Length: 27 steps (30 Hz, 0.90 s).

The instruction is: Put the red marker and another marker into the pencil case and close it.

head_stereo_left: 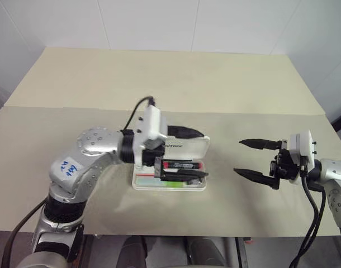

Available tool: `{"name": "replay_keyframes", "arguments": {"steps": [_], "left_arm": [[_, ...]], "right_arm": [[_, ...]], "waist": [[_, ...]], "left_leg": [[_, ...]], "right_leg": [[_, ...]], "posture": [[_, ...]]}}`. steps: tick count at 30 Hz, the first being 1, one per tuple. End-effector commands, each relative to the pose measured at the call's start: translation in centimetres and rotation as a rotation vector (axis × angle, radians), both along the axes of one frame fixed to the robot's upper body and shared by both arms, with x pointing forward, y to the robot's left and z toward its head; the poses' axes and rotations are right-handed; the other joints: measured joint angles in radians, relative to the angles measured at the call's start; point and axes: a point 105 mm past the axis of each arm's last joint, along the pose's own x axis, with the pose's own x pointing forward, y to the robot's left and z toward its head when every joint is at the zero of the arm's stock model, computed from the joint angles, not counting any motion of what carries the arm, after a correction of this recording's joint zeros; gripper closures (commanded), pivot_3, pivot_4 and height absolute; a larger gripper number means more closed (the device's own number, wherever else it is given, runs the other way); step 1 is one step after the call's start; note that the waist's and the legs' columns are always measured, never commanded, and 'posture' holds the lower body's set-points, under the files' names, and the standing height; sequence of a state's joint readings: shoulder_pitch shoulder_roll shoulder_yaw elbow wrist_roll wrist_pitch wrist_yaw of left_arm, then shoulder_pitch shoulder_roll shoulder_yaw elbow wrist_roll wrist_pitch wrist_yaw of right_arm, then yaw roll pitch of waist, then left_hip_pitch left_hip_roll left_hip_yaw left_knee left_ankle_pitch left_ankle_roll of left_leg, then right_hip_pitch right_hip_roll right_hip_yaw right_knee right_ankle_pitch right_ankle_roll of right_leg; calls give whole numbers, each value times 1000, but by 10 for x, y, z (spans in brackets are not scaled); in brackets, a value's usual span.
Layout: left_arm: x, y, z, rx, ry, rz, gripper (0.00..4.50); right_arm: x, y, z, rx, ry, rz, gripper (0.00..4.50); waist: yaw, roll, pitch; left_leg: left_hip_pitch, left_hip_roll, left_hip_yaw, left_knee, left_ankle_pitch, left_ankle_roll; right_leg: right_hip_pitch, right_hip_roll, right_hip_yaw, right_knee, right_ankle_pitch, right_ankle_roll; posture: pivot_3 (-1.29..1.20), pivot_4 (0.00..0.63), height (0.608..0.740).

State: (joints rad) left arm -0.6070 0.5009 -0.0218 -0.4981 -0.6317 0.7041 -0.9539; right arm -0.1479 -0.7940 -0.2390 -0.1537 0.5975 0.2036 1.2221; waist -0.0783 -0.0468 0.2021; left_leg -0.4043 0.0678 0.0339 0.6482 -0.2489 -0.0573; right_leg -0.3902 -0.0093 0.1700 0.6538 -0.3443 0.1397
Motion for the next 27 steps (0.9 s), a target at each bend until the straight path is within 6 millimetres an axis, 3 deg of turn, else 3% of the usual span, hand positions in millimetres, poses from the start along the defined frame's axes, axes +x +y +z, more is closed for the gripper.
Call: {"name": "replay_keyframes", "arguments": {"steps": [1,2,5,11,16,21,27], "left_arm": [[6,22,13,-49,-77,34,32],[10,29,15,-60,-97,48,32],[25,51,18,-50,-116,92,877],[50,94,27,6,-162,170,2885],[74,125,23,53,-166,270,4458],[99,150,9,99,-154,354,4458],[115,153,-19,161,-81,331,4458]], "right_arm": [[1,3,6,8,-41,35,0],[2,3,7,10,-44,40,0],[0,6,11,41,-60,76,0],[-9,9,24,125,-91,158,0],[-12,8,28,123,-99,203,0],[-14,4,35,127,-114,234,0],[-16,-5,37,78,-112,244,0]], "waist": [[-2,0,0],[-4,0,0],[-4,0,0],[-4,0,0],[-4,1,0],[-3,1,0],[-2,1,1]], "left_leg": [[0,0,0,0,0,0],[0,0,0,0,0,0],[0,0,0,-1,0,0],[0,0,0,-1,0,0],[0,0,0,-1,0,1],[0,0,1,-1,0,1],[-1,0,1,-2,-1,1]], "right_leg": [[0,0,0,0,0,0],[0,0,0,0,0,0],[0,0,0,0,0,0],[0,0,0,-1,0,0],[-1,0,0,-1,0,0],[-1,0,-1,-1,0,0],[-2,0,-1,-1,0,0]], "posture": [[0,150,740],[0,150,740],[0,150,740],[0,150,740],[0,150,740],[0,150,740],[0,150,740]]}}
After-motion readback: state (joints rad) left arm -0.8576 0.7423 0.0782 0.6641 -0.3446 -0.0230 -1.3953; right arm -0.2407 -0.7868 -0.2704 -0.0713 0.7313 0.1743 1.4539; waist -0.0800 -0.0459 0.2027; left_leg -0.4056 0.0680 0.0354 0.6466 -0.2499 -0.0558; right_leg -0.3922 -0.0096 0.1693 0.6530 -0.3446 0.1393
